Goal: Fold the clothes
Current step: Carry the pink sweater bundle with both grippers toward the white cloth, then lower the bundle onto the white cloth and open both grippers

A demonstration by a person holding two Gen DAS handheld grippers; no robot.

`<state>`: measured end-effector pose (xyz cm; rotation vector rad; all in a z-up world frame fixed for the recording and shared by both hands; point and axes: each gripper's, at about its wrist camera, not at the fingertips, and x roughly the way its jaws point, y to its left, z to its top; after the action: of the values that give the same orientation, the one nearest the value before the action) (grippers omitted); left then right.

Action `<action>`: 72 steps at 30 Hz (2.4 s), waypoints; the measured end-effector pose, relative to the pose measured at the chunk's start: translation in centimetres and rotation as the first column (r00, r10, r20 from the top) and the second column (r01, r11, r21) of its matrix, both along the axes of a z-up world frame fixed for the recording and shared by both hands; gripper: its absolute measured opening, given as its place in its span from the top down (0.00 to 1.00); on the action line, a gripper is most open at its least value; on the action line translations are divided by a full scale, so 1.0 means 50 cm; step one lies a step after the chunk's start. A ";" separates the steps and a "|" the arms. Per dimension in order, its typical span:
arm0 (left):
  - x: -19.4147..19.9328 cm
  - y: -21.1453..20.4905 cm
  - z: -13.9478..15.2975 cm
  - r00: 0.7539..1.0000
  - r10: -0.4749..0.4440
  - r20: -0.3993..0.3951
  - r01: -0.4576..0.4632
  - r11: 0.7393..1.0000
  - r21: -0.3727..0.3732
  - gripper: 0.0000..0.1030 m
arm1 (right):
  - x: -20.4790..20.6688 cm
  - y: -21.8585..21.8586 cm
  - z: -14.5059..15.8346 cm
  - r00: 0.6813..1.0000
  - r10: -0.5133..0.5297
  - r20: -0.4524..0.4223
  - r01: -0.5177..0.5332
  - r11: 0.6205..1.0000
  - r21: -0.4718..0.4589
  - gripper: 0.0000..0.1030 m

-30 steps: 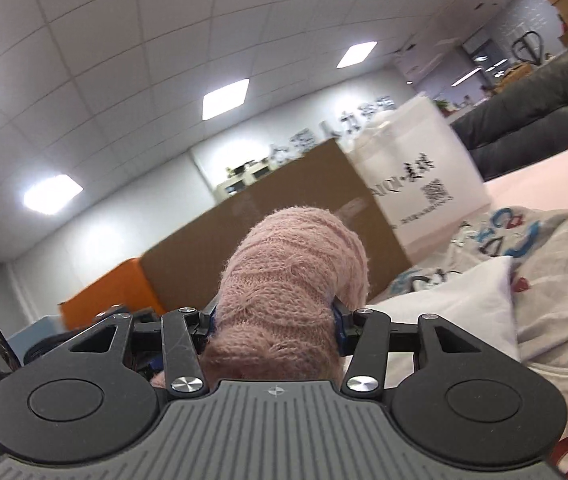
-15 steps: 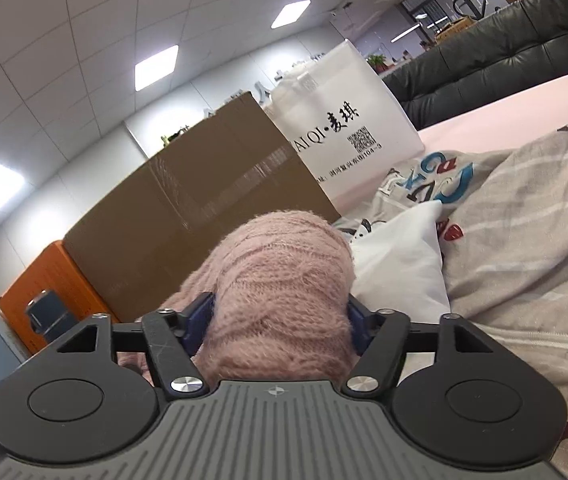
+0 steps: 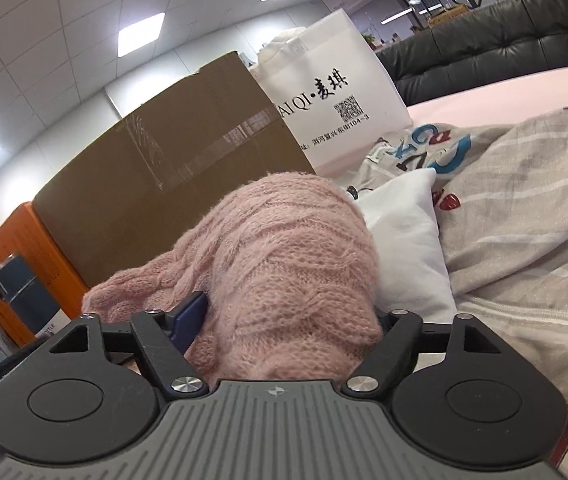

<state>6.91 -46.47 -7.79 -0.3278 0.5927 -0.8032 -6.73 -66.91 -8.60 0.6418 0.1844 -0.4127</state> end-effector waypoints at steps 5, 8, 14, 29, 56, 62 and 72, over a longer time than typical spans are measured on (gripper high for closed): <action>-0.024 -0.004 0.022 0.997 -0.009 0.080 0.010 1.000 -0.009 0.62 | -0.008 0.004 0.004 0.999 0.005 0.045 -0.004 1.000 -0.017 0.49; -0.036 -0.006 0.036 0.993 -0.011 0.117 0.013 1.000 -0.021 0.65 | -0.017 0.002 0.006 0.996 -0.001 0.088 0.001 1.000 -0.009 0.54; -0.064 -0.019 0.084 0.966 -0.026 0.258 0.048 0.996 -0.080 0.66 | -0.058 0.005 0.019 0.967 -0.040 0.251 0.044 0.999 -0.011 0.58; 0.020 -0.116 -0.008 0.994 0.035 0.105 -0.047 0.993 0.113 0.10 | -0.015 -0.012 0.003 0.974 -0.226 0.005 0.226 0.972 -0.058 0.41; -0.118 0.214 0.133 0.926 0.108 0.361 -0.128 0.991 0.031 0.00 | -0.089 0.003 0.012 0.917 -0.298 0.266 0.335 0.936 -0.108 0.00; -0.155 0.342 0.167 0.891 0.141 0.432 -0.162 0.987 0.014 0.00 | -0.101 0.093 0.050 0.951 -0.189 0.244 0.234 0.957 -0.170 0.00; -0.153 0.375 0.097 0.879 0.096 0.466 -0.139 0.989 0.059 0.00 | -0.089 0.340 0.078 0.974 -0.228 -0.011 0.217 0.939 -0.267 0.00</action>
<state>-0.73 -27.69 -2.93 -0.0779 0.1555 -0.7014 -11.20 -49.93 -4.70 0.3916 0.0934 -0.6580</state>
